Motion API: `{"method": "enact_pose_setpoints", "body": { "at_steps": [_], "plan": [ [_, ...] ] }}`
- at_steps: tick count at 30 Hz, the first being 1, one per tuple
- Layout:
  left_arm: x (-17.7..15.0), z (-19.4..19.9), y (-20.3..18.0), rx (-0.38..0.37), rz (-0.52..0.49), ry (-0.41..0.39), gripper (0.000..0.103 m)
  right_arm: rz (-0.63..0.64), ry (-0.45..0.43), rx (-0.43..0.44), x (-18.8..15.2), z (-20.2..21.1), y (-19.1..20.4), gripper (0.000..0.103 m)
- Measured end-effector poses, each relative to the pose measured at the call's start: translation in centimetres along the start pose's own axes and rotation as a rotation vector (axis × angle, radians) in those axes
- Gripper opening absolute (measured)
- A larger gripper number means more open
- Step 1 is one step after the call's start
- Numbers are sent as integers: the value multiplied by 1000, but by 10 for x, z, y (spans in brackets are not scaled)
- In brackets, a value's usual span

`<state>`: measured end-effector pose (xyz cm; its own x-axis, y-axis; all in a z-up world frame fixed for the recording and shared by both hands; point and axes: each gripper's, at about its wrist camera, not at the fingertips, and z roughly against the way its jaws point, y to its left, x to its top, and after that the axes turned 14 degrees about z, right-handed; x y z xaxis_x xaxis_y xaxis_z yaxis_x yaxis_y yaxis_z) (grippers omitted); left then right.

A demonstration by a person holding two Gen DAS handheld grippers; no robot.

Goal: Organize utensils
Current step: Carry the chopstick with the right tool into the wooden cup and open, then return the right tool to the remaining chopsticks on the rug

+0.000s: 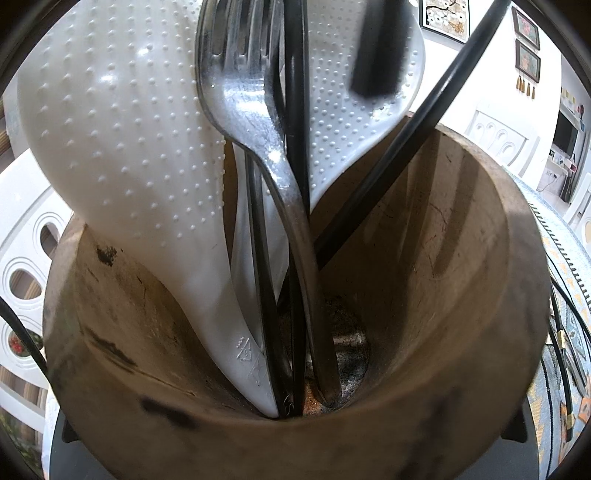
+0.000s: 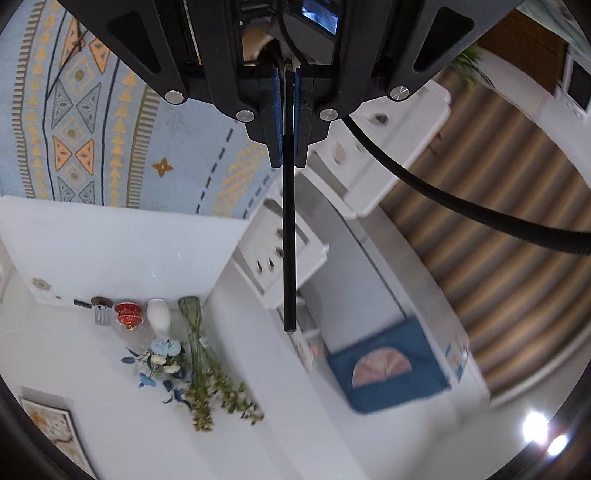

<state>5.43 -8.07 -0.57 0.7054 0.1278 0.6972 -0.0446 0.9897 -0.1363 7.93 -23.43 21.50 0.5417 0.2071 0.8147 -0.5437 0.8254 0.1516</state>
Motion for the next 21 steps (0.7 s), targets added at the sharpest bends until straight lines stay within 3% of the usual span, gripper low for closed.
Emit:
{"method": "enact_pose_setpoints", "body": {
  "at_steps": [9, 13, 21],
  "plan": [
    [0, 0, 0, 0, 0, 0, 97, 102, 76, -34, -3, -12, 17, 5],
    [0, 0, 0, -1, 0, -1, 97, 99, 141, 3, 1, -17, 15, 21],
    [2, -2, 1, -1, 0, 1, 97, 50, 13, -41, 18, 25, -6, 32]
  ]
}}
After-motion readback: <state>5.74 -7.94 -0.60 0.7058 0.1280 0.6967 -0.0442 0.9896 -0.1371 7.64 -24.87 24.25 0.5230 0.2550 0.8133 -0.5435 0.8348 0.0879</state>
